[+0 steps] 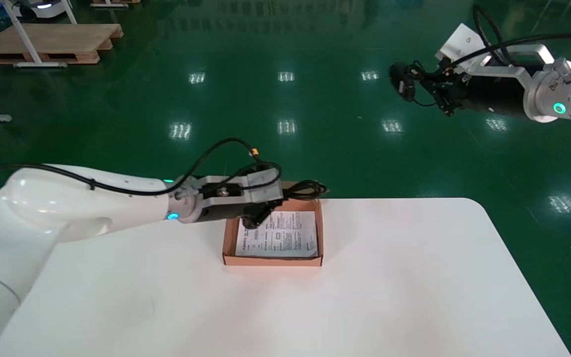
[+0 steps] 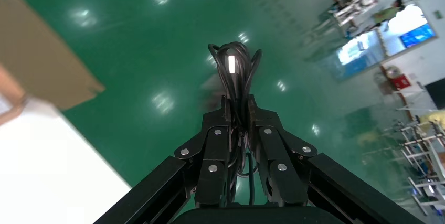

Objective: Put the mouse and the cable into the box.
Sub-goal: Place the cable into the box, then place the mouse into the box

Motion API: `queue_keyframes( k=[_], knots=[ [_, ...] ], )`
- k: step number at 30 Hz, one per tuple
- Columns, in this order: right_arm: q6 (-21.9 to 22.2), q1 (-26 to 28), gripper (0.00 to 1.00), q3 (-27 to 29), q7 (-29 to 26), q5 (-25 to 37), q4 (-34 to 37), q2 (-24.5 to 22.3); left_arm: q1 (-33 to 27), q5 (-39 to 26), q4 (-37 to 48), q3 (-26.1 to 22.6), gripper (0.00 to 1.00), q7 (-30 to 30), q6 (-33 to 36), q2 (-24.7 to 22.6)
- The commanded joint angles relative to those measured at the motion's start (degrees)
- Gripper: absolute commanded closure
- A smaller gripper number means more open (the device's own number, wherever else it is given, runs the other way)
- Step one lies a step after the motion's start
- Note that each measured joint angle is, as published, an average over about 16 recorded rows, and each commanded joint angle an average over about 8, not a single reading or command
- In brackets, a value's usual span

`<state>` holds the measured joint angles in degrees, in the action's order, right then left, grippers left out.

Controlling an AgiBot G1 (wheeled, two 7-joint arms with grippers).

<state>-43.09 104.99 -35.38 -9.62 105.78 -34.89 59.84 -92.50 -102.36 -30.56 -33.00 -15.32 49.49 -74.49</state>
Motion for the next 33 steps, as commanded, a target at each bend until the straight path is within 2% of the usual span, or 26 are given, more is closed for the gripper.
queue_keyframes(
  k=[1, 16, 21, 27, 33],
  knots=[
    [0.21, 0.87, 1.0, 0.1, -1.18, 0.44, -0.99, -0.47, -0.17, 2.09, 2.17, 0.78, 1.0, -1.11, 0.14, -1.78],
    [-0.08, 0.03, 1.0, -0.05, -0.6, 0.23, -0.36, -0.05, 0.8, 0.91, 0.7, 0.22, 1.0, -1.91, -1.37, -1.49],
    [-0.06, 0.09, 1.0, -0.04, -0.61, 0.25, -0.4, -0.09, 3.89, 1.65, -0.51, -1.76, 1.0, -8.62, -7.62, -3.33],
    [-0.06, 0.09, 1.0, -0.04, -0.61, 0.25, -0.4, -0.09, 7.13, 4.64, -1.23, -7.05, 1.0, -19.44, -15.46, -3.84],
    [-0.06, 0.09, 1.0, -0.04, -0.61, 0.25, -0.4, -0.09, 7.53, 9.25, 0.44, -10.98, 1.0, -27.31, -19.41, -3.71]
  ],
)
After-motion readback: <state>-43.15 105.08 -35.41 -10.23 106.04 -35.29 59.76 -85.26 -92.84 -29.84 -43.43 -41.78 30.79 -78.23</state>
